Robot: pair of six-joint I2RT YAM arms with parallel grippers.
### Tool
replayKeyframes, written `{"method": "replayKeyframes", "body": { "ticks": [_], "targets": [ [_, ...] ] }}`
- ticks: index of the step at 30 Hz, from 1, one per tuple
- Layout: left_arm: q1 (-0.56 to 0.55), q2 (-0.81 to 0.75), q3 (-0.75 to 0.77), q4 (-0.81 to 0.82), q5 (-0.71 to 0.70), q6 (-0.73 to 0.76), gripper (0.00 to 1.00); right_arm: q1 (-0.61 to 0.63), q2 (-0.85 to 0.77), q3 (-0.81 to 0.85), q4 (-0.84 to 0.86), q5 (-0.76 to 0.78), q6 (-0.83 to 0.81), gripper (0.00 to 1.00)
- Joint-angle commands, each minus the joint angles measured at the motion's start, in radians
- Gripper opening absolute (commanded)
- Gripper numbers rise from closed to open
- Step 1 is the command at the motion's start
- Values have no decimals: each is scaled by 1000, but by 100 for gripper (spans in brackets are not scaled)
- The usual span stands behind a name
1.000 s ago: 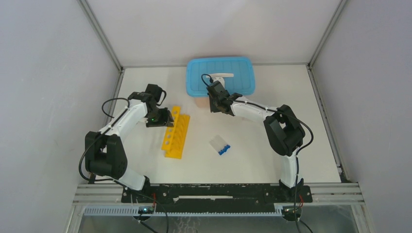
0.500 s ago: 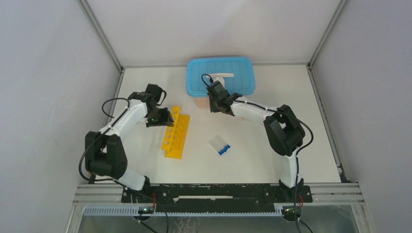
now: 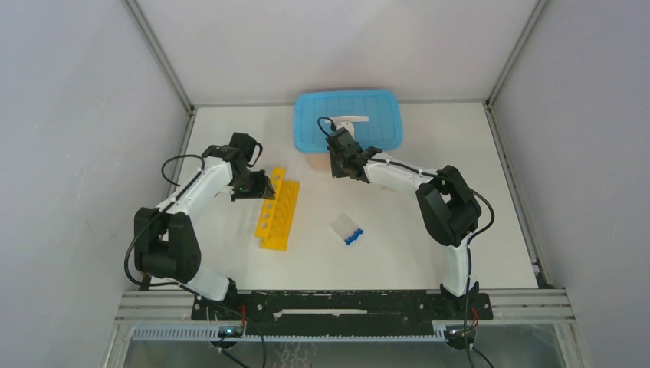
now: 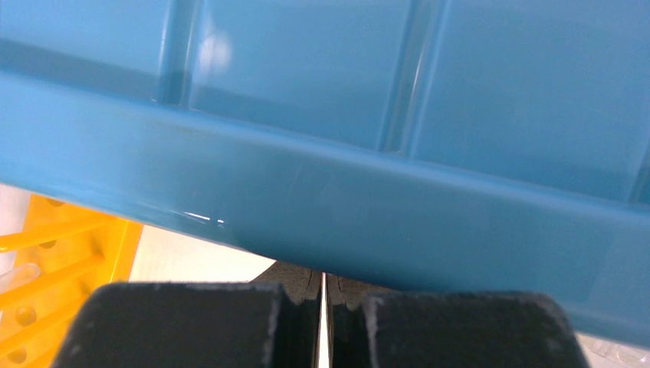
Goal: Organize the chemistry lab equipment
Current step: Insert the test tube into the slot of the test tube rack.
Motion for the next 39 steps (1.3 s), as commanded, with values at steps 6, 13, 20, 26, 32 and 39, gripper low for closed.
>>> {"method": "replayKeyframes", "body": {
  "ticks": [6, 13, 20, 26, 32, 39],
  "targets": [
    [-5, 1, 36, -38, 12, 36, 22, -3, -16, 2, 46, 4, 13, 5],
    [-6, 14, 40, -41, 22, 48, 27, -2, -17, 0, 45, 4, 13, 5],
    [-5, 17, 44, -37, 22, 52, 33, -2, -14, 0, 49, 1, 12, 5],
    [-4, 13, 62, -33, 8, 58, 36, -2, -14, 2, 48, -2, 9, 5],
    [-5, 1, 103, -49, -18, 72, 37, -4, -14, 11, 46, 0, 3, 5],
    [-9, -19, 116, -64, -30, 77, 40, 1, -19, 22, 40, 7, 2, 5]
  ]
}}
